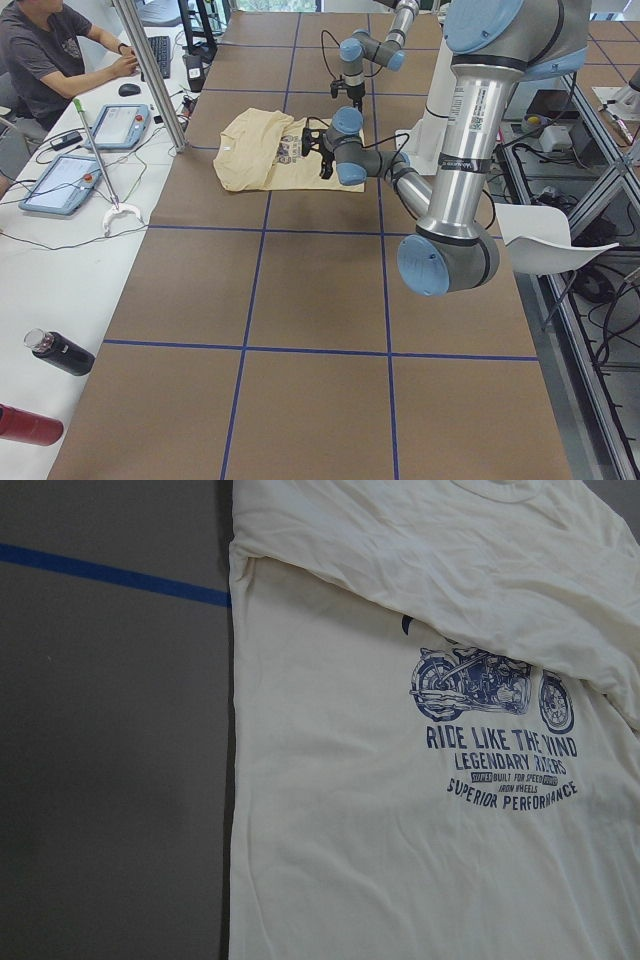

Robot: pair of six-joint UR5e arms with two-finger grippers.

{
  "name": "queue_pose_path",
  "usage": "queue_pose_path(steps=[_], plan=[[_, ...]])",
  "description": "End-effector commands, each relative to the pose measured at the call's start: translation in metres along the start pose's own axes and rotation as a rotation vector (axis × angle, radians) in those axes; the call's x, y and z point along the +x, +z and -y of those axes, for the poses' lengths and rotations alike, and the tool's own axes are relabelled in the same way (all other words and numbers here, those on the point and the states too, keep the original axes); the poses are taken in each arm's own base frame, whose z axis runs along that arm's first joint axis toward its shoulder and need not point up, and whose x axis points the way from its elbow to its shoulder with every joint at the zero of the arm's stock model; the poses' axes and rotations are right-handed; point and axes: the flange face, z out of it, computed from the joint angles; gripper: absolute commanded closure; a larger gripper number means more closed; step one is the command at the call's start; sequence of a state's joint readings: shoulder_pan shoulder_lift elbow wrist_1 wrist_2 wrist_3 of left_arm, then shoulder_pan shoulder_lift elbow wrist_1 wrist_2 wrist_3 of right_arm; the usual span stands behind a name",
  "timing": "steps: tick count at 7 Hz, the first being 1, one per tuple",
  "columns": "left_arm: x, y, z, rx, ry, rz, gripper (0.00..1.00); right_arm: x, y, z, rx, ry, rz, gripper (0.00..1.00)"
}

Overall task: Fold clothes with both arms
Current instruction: 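Grasp the hem corners nearest the robot with both grippers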

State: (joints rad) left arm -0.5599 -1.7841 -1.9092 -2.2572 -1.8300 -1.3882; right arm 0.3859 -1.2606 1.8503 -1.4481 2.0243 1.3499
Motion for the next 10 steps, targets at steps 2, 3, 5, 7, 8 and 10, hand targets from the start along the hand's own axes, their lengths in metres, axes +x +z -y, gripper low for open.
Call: queue_pose_path(steps=[2, 3, 5, 7, 8, 10], plan=[[-0.001, 0.0, 0.001, 0.0, -0.001, 0.001, 0.01, -0.002, -0.013, 0.005, -0.016, 0.008, 0.025, 1.0], [-0.001, 0.0, 0.001, -0.001, -0.001, 0.003, 0.01, -0.001, -0.017, 0.007, -0.016, 0.012, 0.03, 1.0], [-0.001, 0.0, 0.001, 0.001, -0.003, 0.003, 0.01, -0.002, -0.023, 0.01, -0.01, 0.013, 0.04, 1.0], [0.003, 0.006, -0.011, -0.026, -0.013, 0.017, 0.0, -0.008, -0.047, 0.003, 0.009, -0.003, 0.082, 1.0], [0.003, 0.021, -0.03, -0.061, -0.057, 0.074, 0.0, -0.012, -0.054, 0.0, 0.014, 0.019, 0.098, 1.0], [0.008, 0.053, -0.086, -0.073, -0.074, 0.18, 0.01, -0.015, -0.061, -0.002, 0.022, 0.028, 0.114, 1.0]])
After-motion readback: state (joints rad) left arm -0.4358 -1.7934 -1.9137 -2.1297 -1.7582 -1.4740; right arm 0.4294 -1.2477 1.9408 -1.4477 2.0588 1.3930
